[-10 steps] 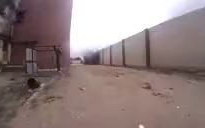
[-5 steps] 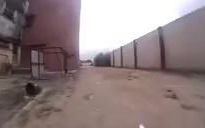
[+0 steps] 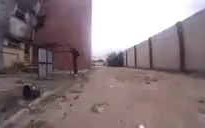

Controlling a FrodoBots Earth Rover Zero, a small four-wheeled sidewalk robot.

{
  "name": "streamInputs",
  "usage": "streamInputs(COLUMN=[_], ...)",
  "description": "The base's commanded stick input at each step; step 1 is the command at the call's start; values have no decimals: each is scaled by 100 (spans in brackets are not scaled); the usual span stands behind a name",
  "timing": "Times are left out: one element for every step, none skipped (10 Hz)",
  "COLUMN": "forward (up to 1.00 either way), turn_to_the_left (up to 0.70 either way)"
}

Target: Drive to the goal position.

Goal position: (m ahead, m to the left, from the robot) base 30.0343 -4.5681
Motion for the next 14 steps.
streamInputs(forward=[100, 100, 100, 100, 100, 100, 100, 100, 100, 100, 100, 100, 100, 100], turn_to_the_left=[0, 0, 0, 0, 0, 0, 0, 0, -2, -20, -27, -27, -27, -27])
